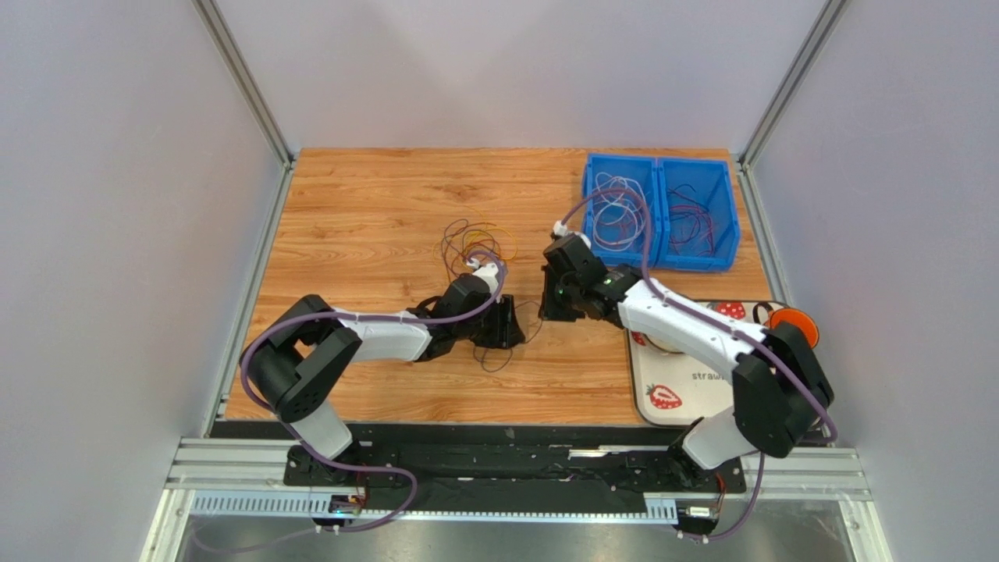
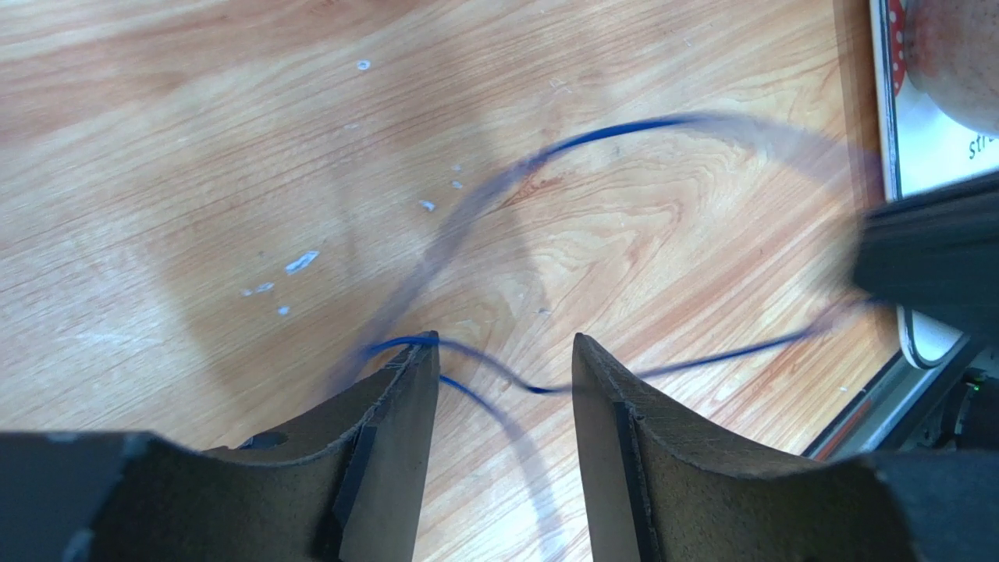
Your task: Untangle the cables
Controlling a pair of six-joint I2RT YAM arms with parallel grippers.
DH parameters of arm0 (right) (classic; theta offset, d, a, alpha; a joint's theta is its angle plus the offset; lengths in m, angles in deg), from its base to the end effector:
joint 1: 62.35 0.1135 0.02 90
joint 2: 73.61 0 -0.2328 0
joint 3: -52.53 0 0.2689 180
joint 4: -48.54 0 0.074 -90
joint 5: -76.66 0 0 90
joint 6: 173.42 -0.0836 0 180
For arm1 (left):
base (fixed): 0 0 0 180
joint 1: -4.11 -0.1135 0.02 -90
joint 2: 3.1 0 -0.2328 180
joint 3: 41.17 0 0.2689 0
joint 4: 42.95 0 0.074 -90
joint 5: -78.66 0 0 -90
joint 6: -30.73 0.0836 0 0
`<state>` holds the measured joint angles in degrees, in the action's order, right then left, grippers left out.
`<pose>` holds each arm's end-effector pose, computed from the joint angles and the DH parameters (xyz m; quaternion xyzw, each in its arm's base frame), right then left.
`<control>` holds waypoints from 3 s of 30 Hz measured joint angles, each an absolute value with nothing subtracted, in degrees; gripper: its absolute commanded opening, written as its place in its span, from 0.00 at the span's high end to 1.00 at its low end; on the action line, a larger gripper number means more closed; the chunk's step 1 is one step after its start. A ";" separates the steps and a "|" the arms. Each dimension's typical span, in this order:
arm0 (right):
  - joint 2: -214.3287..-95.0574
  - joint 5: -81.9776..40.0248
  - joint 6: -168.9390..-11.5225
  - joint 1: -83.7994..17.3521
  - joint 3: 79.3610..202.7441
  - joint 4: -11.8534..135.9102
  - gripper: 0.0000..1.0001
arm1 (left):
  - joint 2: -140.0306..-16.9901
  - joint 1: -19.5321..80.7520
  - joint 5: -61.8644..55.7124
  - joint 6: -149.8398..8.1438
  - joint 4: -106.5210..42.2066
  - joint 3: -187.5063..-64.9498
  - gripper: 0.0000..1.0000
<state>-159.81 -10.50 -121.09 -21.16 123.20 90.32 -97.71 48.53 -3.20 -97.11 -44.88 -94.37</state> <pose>0.2651 0.2265 0.1412 -0.0225 0.9591 0.1603 0.2324 0.2498 -0.2614 0.0680 0.0820 0.8989 -0.3283 0.2784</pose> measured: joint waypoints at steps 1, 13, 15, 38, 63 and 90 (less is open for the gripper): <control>-158.17 -9.41 -119.99 -21.18 125.45 92.24 1.00 | -97.47 48.53 -3.37 -97.14 -45.10 -94.05 0.45; -148.53 1.65 -108.52 -27.11 149.71 105.62 1.00 | -97.14 48.64 -4.33 -97.18 -45.76 -93.43 0.46; -148.55 2.52 -106.75 -29.62 154.34 106.71 1.00 | -97.14 48.67 -4.35 -97.16 -45.76 -93.43 0.46; -159.08 -1.13 -105.02 -58.19 188.70 113.03 1.00 | -98.19 49.39 -4.42 -96.57 -45.95 -94.42 0.47; -161.55 -1.33 -105.09 -65.88 176.35 105.31 1.00 | -98.52 49.50 -4.44 -96.30 -46.02 -94.75 0.48; -168.77 1.49 -108.89 -69.31 167.24 99.78 1.00 | -98.96 49.52 -4.55 -96.22 -46.09 -95.07 0.50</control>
